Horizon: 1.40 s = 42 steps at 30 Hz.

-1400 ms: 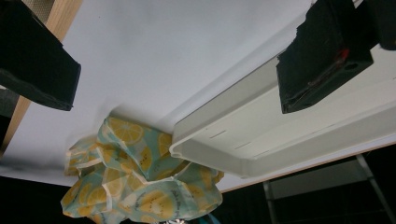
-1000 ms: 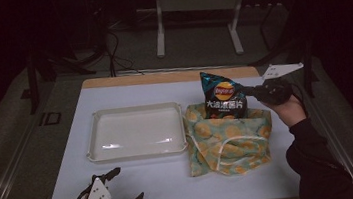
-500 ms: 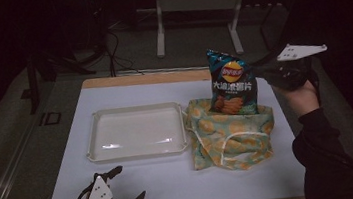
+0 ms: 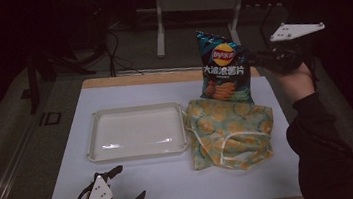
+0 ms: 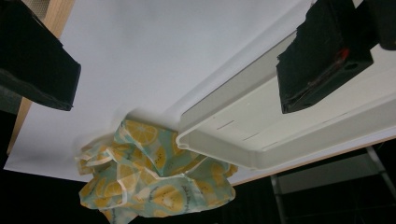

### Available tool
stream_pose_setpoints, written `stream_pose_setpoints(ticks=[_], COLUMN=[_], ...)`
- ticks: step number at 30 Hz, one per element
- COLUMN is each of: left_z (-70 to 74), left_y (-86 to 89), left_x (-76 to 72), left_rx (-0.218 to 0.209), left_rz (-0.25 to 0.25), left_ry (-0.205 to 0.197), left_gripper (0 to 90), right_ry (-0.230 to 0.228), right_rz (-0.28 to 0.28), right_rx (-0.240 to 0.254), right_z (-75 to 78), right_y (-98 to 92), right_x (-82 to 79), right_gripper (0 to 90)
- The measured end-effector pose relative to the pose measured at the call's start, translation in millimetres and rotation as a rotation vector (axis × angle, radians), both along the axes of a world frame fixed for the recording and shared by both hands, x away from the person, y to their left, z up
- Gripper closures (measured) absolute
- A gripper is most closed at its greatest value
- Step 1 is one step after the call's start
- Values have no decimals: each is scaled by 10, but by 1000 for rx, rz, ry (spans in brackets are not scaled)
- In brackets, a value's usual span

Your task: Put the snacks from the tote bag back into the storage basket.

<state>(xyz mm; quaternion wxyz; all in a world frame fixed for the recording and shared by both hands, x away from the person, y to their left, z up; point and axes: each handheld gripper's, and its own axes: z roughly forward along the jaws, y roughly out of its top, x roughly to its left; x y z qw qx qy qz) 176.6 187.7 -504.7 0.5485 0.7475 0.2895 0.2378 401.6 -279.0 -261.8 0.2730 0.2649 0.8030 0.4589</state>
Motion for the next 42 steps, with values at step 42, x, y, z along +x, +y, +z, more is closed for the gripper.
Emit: stream_pose_setpoints(ticks=[42], left_z=[26], left_y=[23], left_x=[-71], left_rx=[4], left_rz=[-18], left_ry=[-15], left_gripper=[1], right_ry=[4], right_rz=[335], right_rx=[82], right_z=[-185], right_y=[1908], right_x=[-107], right_gripper=[900])
